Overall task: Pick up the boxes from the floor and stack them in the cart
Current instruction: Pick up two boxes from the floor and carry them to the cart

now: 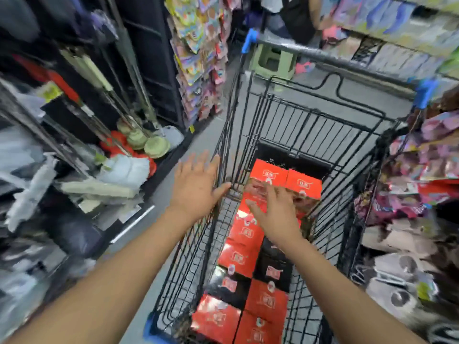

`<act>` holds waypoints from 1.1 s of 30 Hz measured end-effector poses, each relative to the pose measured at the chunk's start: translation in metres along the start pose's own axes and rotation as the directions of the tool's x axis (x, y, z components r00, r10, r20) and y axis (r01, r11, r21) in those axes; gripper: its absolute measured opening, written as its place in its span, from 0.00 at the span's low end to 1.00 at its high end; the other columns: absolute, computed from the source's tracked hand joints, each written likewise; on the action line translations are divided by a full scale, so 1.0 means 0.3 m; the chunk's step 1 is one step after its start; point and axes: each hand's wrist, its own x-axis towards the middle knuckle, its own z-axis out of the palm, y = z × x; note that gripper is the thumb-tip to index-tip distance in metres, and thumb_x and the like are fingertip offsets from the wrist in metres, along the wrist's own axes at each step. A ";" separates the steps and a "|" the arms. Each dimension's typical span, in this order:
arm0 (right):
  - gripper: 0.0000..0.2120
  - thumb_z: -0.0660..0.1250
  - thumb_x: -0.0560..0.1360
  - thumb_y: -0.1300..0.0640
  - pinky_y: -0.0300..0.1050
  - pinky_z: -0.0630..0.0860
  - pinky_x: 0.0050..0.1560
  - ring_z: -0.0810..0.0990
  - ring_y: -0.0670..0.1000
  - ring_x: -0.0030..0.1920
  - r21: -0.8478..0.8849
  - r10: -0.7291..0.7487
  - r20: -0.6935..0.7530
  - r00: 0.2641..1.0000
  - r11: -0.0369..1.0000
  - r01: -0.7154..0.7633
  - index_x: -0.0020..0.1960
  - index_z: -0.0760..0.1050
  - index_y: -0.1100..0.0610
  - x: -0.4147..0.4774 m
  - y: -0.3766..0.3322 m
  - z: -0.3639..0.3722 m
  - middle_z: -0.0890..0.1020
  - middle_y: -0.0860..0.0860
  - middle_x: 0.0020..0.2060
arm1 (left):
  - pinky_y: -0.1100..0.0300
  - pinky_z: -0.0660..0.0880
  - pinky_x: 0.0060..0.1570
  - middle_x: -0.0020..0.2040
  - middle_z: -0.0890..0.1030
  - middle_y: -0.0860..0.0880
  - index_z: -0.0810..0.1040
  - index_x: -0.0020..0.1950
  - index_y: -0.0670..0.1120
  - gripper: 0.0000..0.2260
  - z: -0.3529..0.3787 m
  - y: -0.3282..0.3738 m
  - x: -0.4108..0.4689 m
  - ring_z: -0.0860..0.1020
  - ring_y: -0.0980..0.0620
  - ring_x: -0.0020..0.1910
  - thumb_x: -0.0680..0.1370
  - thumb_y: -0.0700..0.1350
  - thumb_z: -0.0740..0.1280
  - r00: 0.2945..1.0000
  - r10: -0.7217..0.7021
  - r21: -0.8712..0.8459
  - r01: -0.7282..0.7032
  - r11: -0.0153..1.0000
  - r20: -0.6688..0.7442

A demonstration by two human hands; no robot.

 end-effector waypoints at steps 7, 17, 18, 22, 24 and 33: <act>0.32 0.61 0.74 0.38 0.57 0.68 0.61 0.71 0.65 0.61 -0.061 -0.289 0.154 0.945 0.952 0.301 0.71 0.67 0.56 -0.159 -0.401 0.083 0.73 0.62 0.61 | 0.42 0.59 0.70 0.74 0.65 0.42 0.61 0.76 0.48 0.34 -0.183 -0.315 -0.419 0.62 0.36 0.72 0.76 0.65 0.57 0.929 -0.360 0.083 0.367 0.927 -0.089; 0.29 0.60 0.77 0.38 0.54 0.67 0.61 0.67 0.62 0.64 -0.110 -0.607 0.438 0.663 0.696 0.710 0.70 0.66 0.56 -0.498 -0.971 0.303 0.71 0.60 0.62 | 0.41 0.64 0.65 0.72 0.67 0.40 0.66 0.73 0.46 0.32 -0.291 -0.687 -1.171 0.66 0.35 0.68 0.75 0.65 0.61 0.634 -0.762 0.084 0.773 0.629 -0.128; 0.29 0.60 0.77 0.37 0.54 0.67 0.62 0.67 0.62 0.65 -0.120 -0.629 0.456 0.629 0.657 0.744 0.70 0.67 0.56 -0.543 -1.020 0.338 0.71 0.60 0.63 | 0.41 0.65 0.64 0.70 0.69 0.39 0.68 0.72 0.46 0.32 -0.288 -0.711 -1.257 0.67 0.35 0.67 0.75 0.64 0.62 0.599 -0.790 0.070 0.801 0.595 -0.135; 0.29 0.59 0.77 0.37 0.54 0.66 0.62 0.67 0.62 0.65 -0.142 -0.666 0.552 0.502 0.518 0.844 0.70 0.65 0.55 -0.736 -1.178 0.494 0.71 0.62 0.63 | 0.41 0.68 0.60 0.67 0.73 0.38 0.72 0.68 0.44 0.32 -0.264 -0.798 -1.603 0.71 0.35 0.64 0.72 0.64 0.67 0.441 -0.890 0.042 0.897 0.439 -0.117; 0.30 0.58 0.77 0.37 0.53 0.66 0.62 0.67 0.62 0.65 -0.166 -0.671 0.581 0.461 0.456 0.874 0.71 0.64 0.54 -0.833 -1.245 0.569 0.70 0.61 0.63 | 0.41 0.64 0.64 0.70 0.70 0.39 0.69 0.71 0.45 0.32 -0.244 -0.843 -1.765 0.67 0.35 0.68 0.73 0.64 0.65 0.387 -0.916 0.046 0.922 0.384 -0.102; 0.32 0.57 0.77 0.36 0.53 0.65 0.64 0.64 0.62 0.68 -0.226 -0.601 0.697 0.392 0.335 0.915 0.74 0.61 0.53 -1.269 -1.504 0.948 0.68 0.61 0.67 | 0.43 0.61 0.66 0.74 0.65 0.41 0.65 0.74 0.48 0.34 -0.104 -1.087 -2.422 0.62 0.37 0.71 0.75 0.68 0.55 0.233 -0.972 0.059 0.970 0.234 0.025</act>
